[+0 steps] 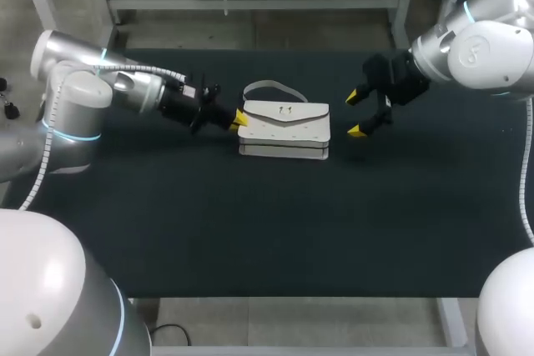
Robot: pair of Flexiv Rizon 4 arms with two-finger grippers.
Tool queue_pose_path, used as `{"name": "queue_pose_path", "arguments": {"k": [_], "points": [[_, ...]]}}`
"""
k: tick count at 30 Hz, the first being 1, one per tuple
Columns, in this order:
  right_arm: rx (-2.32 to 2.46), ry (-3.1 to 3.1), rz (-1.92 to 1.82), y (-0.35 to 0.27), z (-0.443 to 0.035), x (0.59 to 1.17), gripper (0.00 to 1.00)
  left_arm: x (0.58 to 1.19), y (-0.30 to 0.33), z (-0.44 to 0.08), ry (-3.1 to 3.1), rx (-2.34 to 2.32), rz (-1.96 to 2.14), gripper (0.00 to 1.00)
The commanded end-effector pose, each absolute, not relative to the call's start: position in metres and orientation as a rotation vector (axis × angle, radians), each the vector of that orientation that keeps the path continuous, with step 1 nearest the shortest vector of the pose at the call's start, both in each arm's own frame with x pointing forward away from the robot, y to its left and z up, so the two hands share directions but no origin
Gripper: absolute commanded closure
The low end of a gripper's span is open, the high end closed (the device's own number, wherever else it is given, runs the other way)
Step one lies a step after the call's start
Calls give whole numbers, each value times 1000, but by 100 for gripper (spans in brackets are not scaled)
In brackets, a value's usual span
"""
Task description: Pick up the bag, open it, inspect its contents, close it, and place it on the opposite side
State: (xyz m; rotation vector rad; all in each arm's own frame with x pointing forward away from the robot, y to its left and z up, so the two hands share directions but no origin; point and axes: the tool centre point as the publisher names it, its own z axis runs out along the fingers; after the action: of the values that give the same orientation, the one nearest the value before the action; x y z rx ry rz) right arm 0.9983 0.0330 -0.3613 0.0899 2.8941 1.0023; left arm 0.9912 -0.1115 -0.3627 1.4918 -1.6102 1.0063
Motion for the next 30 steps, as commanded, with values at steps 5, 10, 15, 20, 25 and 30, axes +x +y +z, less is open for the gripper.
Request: {"name": "queue_pose_path", "arguments": {"k": [5, 10, 15, 20, 25, 30], "points": [[90, 2891, 1005, 33, -362, 998, 0, 990, -111, -359, -1593, 1495, 1032, 0], [86, 2875, 996, 34, -356, 999, 0, 985, -102, -349, -1574, 1502, 1077, 0], [97, 2815, 957, 33, -338, 996, 0, 979, -87, -334, -1586, 1505, 1111, 0], [72, 2747, 878, 36, -315, 989, 0, 979, -73, -317, -1642, 1531, 1114, 0], [31, 2704, 781, 47, -303, 980, 0, 981, -68, -305, -1742, 1553, 1066, 0], [-17, 2690, 709, 59, -296, 974, 0, 987, -59, -288, -1876, 1558, 1038, 0]]}}
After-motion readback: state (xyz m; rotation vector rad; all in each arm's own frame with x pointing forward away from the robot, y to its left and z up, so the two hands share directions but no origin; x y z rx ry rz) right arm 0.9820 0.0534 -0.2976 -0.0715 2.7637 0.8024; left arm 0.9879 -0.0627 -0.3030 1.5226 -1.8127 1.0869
